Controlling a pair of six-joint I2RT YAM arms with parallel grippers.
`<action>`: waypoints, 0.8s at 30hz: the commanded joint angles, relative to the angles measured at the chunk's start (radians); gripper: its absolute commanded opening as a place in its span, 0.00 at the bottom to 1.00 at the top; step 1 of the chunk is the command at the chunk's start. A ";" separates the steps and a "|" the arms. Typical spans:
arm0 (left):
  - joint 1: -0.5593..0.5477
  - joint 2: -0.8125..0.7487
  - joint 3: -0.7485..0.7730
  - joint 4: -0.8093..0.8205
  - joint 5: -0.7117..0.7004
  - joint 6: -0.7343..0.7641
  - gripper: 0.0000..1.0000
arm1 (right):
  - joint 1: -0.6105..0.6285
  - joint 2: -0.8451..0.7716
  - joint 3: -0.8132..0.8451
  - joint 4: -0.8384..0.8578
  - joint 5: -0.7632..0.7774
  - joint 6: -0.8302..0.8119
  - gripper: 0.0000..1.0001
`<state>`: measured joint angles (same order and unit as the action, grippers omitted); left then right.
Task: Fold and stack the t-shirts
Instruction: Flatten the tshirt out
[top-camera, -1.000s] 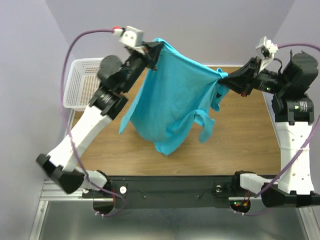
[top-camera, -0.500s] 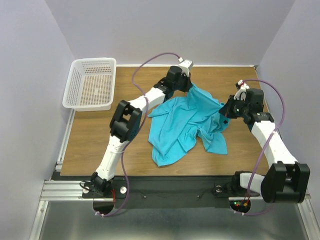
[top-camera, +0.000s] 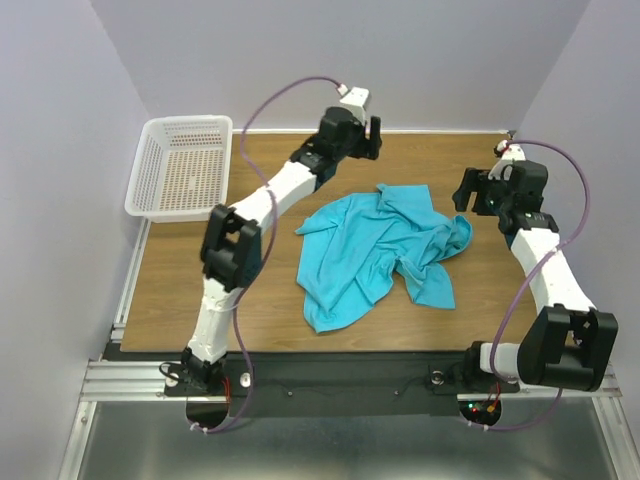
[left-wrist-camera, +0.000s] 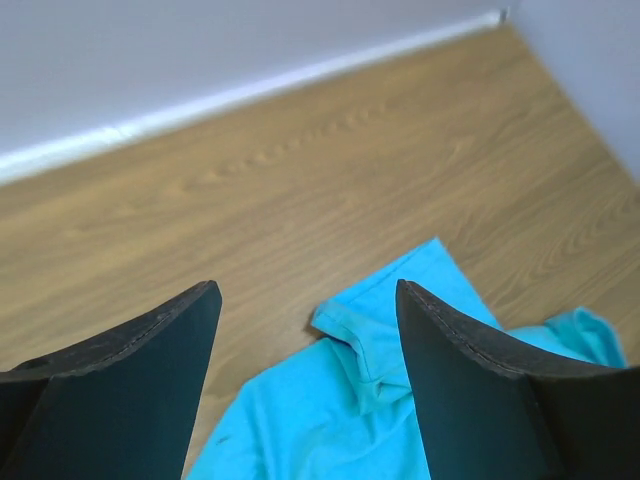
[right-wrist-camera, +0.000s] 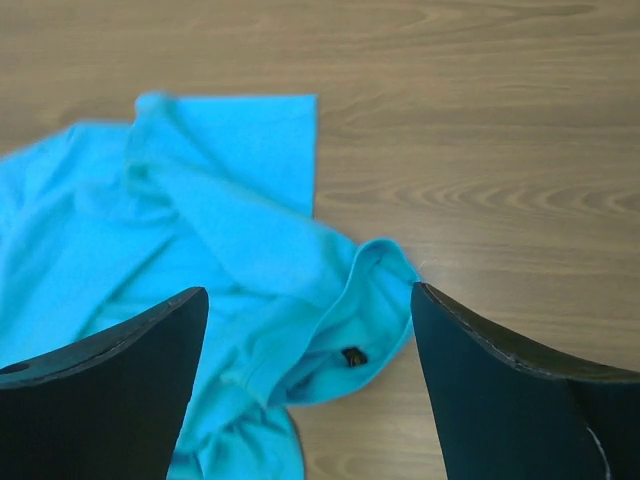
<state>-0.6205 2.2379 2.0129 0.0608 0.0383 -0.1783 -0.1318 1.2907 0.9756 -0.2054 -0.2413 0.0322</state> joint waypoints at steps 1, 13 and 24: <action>0.034 -0.371 -0.231 0.040 -0.005 0.036 0.82 | -0.008 -0.048 0.061 -0.203 -0.221 -0.306 0.88; 0.036 -1.133 -1.295 0.042 0.175 -0.338 0.81 | -0.009 0.036 -0.081 -0.592 -0.299 -0.650 0.79; 0.036 -1.184 -1.545 0.068 0.140 -0.500 0.81 | -0.005 0.188 -0.170 -0.428 -0.234 -0.574 0.73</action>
<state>-0.5827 1.0393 0.4786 0.0528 0.1822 -0.6167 -0.1425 1.4727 0.8043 -0.7143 -0.4992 -0.5610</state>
